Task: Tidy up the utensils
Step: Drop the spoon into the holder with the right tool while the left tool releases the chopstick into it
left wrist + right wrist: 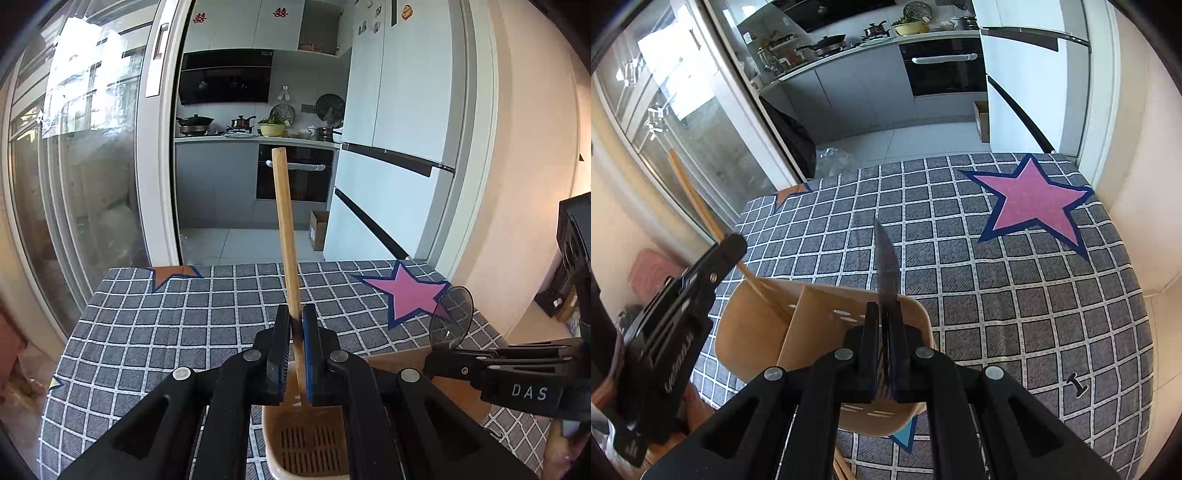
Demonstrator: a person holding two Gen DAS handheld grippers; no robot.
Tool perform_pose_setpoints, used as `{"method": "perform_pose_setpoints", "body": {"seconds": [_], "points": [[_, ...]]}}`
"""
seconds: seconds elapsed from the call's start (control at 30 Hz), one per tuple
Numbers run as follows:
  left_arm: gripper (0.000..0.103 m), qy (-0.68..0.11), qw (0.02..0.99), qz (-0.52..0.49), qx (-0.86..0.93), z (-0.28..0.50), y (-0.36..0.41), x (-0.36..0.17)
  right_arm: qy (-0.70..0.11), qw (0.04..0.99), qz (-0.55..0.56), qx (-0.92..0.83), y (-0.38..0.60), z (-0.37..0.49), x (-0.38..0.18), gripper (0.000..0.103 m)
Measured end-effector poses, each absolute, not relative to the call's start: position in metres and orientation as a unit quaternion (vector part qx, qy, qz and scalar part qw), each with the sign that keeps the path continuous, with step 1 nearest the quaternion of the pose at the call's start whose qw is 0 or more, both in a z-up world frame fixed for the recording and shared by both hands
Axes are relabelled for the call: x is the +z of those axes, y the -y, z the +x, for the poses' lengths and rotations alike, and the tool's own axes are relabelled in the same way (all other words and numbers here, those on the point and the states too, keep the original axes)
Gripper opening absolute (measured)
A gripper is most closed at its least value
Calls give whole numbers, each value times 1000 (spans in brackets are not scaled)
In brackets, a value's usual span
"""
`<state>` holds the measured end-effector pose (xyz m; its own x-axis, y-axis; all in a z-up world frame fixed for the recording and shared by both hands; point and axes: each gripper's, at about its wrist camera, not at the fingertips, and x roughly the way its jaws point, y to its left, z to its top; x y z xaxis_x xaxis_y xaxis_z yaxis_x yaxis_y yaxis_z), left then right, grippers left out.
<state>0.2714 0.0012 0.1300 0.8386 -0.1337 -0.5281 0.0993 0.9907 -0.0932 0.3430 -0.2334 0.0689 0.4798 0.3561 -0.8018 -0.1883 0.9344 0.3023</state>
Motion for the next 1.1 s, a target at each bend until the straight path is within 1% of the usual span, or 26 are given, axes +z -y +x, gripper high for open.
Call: {"method": "perform_pose_setpoints", "body": {"seconds": [0.07, 0.1, 0.13, 0.17, 0.43, 0.6, 0.8, 0.9, 0.93, 0.97, 1.0, 1.1], "points": [[38, -282, 957, -31, -59, 270, -3, 132, -480, 856, 95, 166, 234, 341, 72, 26], [38, -286, 956, -30, -58, 269, -4, 133, -476, 858, 97, 169, 234, 340, 75, 29], [38, -288, 955, -31, -56, 268, -5, 134, -472, 861, 96, 166, 234, 337, 78, 38], [38, -290, 955, -33, -56, 269, -7, 134, -466, 864, 97, 165, 234, 336, 82, 42], [38, -300, 951, -38, -57, 270, -16, 140, -427, 884, 120, 148, 251, 317, 114, 46], [38, -313, 946, -55, -68, 275, -21, 145, -420, 886, 136, 142, 263, 299, 119, 46], [38, -309, 946, -63, -72, 272, -24, 157, -411, 889, 147, 138, 275, 278, 121, 47], [38, -306, 947, -63, -70, 264, -28, 164, -407, 890, 154, 133, 281, 268, 120, 51], [60, -306, 947, -64, -70, 262, -30, 166, -406, 891, 156, 132, 283, 265, 120, 54], [92, -307, 947, -65, -70, 258, -32, 169, -406, 890, 160, 132, 285, 261, 119, 58], [103, -307, 947, -65, -61, 255, -34, 172, -406, 890, 163, 132, 286, 257, 118, 59], [103, -294, 952, -62, -55, 250, -37, 170, -408, 888, 167, 130, 289, 246, 115, 69]]}}
